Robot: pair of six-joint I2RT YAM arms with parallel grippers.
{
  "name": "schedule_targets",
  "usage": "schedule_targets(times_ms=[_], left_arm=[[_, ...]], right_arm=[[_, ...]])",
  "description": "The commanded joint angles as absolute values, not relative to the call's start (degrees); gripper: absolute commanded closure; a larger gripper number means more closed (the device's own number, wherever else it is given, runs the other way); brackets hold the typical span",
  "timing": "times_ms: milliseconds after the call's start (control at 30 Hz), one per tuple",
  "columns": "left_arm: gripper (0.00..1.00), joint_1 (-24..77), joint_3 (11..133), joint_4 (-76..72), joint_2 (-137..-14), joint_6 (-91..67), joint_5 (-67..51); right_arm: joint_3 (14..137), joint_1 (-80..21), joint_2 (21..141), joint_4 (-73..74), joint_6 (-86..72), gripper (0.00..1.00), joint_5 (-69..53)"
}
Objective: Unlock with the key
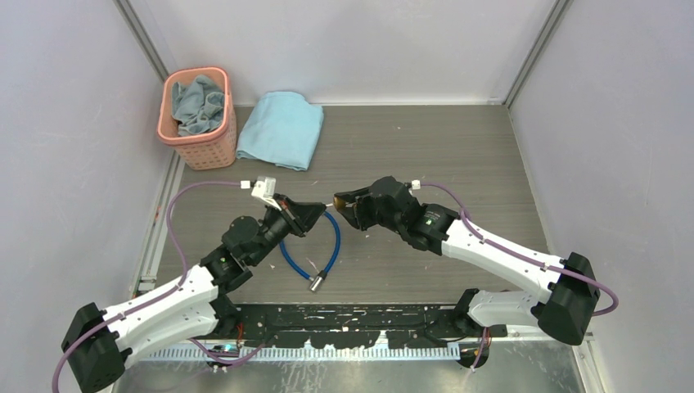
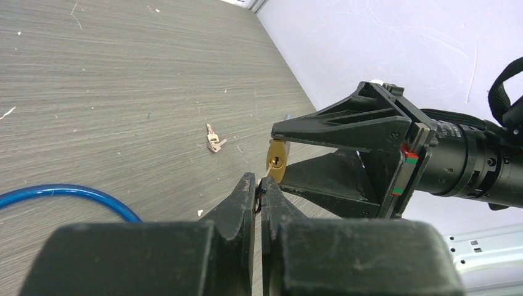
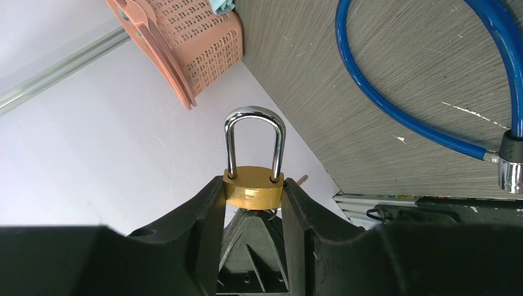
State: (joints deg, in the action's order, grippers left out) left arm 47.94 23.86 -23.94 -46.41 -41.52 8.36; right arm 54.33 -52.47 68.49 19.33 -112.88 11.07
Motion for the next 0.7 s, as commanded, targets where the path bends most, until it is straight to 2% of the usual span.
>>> schedule_targets(times_ms=[0, 667], left_arm=[[1.00, 48.3, 23.5, -28.6, -44.6, -40.3, 8.3], [1.00, 48.7, 23.4, -29.4, -45.6, -39.8, 8.7]], right_arm=[[54.6, -52.9, 67.9, 16.3, -114.0, 0.99, 12.2], [55.5, -53.3, 68.6, 16.6, -113.5, 0.99, 11.5]])
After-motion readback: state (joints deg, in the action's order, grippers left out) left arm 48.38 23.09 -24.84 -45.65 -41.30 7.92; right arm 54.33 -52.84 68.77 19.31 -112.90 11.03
